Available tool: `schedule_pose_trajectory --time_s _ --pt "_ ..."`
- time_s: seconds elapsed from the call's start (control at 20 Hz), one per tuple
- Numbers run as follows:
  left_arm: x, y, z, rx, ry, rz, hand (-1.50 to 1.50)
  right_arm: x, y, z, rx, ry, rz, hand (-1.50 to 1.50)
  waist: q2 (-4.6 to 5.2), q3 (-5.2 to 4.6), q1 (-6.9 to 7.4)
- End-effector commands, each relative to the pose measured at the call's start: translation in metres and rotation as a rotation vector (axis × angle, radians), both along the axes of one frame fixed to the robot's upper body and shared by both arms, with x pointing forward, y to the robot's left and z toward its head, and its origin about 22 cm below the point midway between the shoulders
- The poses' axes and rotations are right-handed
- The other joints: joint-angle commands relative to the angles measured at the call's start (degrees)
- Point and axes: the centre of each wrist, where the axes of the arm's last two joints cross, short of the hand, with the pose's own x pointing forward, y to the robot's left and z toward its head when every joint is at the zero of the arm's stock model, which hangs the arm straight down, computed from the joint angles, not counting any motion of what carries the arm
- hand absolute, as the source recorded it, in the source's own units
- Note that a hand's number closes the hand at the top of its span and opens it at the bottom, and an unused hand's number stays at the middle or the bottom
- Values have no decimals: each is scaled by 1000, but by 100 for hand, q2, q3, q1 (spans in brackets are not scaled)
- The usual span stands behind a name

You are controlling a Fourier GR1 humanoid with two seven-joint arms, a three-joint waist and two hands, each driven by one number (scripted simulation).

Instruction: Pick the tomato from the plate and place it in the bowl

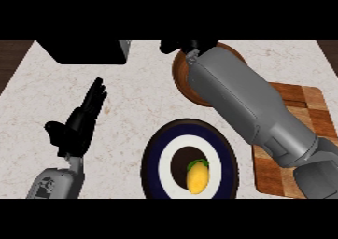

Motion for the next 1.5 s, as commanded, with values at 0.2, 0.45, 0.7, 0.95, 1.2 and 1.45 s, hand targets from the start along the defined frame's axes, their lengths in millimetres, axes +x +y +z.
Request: schedule_pose_trajectory --time_s 0.2,0.45,0.7,0.95,1.2,1.45 --pt "-7 13 -11 7 6 -8 0 18 -44 -62 -48 63 -68 150 25 0 65" --pt "1 -18 -5 -14 -4 -15 0 26 -94 -79 26 184 -32 150 46 5 57" --pt "-7 -11 -6 2 -2 -13 0 20 -110 -100 209 268 57 -150 19 7 21" --pt "6 -3 1 -1 -3 -22 0 17 -112 -112 286 152 156 -150 29 6 32" --pt "-4 -3 -2 -10 -2 -6 0 23 -120 -86 379 -56 157 -150 14 7 36" --pt "-14 11 -15 18 0 -3 0 21 -133 -80 468 -128 119 -150 -16 2 -16"
